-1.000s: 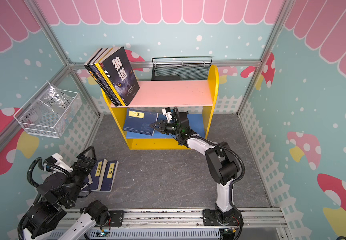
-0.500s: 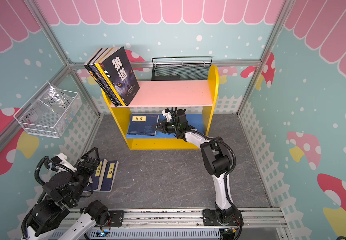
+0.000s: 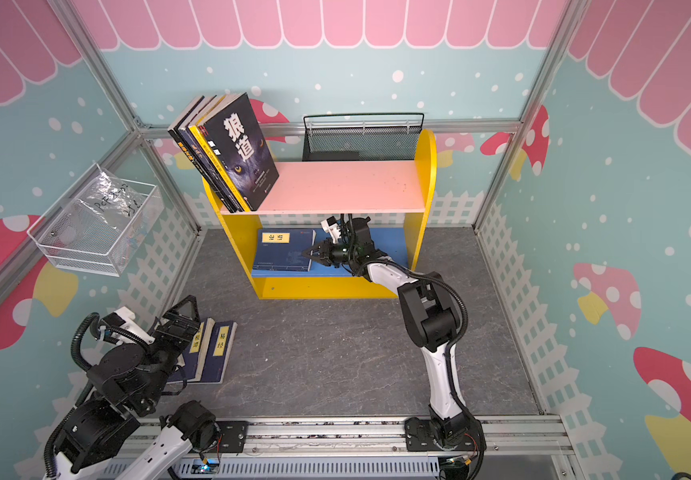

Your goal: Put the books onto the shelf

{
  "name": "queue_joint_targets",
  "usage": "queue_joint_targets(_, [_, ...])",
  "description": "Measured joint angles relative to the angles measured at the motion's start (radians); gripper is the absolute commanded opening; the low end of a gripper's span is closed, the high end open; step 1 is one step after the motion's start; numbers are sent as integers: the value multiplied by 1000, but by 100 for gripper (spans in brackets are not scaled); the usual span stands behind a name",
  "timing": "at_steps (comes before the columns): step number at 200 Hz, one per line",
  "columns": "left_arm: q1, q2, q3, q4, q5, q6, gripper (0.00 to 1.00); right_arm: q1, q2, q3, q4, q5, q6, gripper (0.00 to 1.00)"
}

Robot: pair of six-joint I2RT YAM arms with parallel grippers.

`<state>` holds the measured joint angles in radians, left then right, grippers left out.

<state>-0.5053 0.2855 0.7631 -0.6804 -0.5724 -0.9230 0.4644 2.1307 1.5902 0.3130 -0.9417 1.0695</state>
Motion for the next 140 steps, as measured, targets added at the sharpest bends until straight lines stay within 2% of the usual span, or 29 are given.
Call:
queue_joint_targets(43, [0,-13,-6,-2,-2,-8,100,-9,0,-2,-3,-44,-4,12])
queue_joint_targets(140, [0,-8,-18,0,0,-16,100,-19,10,8,-7,-65,5,12])
